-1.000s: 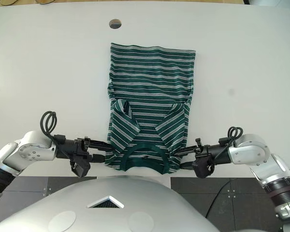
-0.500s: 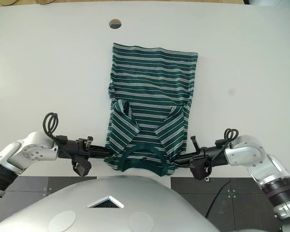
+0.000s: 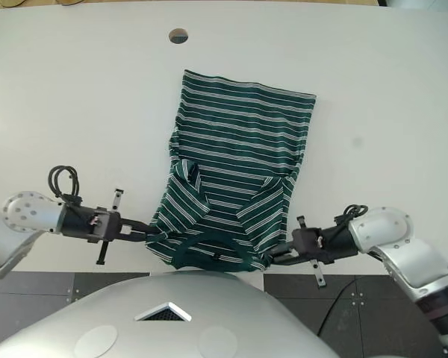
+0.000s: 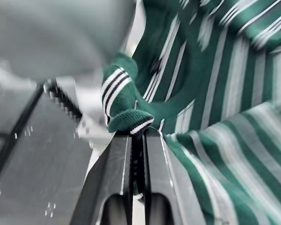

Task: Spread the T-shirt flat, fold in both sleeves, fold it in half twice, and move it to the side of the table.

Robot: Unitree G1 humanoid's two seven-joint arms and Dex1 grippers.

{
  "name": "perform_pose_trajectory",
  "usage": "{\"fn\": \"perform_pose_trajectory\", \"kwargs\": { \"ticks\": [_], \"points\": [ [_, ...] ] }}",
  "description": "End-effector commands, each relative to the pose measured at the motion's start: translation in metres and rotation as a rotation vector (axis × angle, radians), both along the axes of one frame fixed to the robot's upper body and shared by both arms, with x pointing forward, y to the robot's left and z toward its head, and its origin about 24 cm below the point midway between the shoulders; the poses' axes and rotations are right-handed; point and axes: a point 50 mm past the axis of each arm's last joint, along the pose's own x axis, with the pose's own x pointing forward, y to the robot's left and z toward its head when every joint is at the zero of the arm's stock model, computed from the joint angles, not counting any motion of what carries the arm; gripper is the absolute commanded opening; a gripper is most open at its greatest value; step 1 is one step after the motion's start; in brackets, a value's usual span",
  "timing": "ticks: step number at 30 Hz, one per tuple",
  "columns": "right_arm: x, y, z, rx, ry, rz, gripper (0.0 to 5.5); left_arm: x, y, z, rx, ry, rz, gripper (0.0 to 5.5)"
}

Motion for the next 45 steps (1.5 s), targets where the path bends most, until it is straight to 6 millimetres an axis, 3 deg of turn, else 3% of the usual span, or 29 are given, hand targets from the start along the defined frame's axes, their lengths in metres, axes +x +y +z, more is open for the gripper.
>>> {"fn": "perform_pose_trajectory", "kwargs": {
  "ticks": [1, 5, 11, 21, 25, 37, 43, 45],
  "points": [
    [0.003, -0.004, 0.006, -0.006, 0.001, -0.015, 0.10, -0.008, -0.003, 0.014, -0.036, 0.060, -0.014, 0.11],
    [0.001, -0.002, 0.013, 0.071, 0.026, -0.055, 0.10, -0.015, -0.009, 0.024, -0.064, 0.084, -0.039, 0.11],
    [0.013, 0.000, 0.016, 0.093, -0.080, -0.100, 0.10, 0.030, -0.019, 0.029, -0.146, -0.153, 0.122, 0.11],
    [0.092, -0.006, 0.037, 0.148, -0.469, -0.448, 0.10, 0.108, -0.025, 0.017, -0.138, -0.372, 0.374, 0.11],
    [0.116, -0.012, 0.040, 0.119, -0.601, -0.565, 0.10, 0.134, -0.027, 0.022, -0.164, -0.396, 0.475, 0.11],
    [0.156, -0.018, 0.035, -0.008, -0.793, -0.703, 0.10, 0.183, -0.024, 0.019, -0.127, -0.427, 0.648, 0.11],
    [0.168, -0.014, 0.019, -0.131, -0.917, -0.632, 0.10, 0.200, -0.026, -0.001, -0.090, -0.361, 0.733, 0.11],
    [0.174, -0.011, 0.012, -0.154, -0.946, -0.644, 0.62, 0.206, -0.022, -0.009, -0.055, -0.343, 0.792, 0.10]
  ]
}}
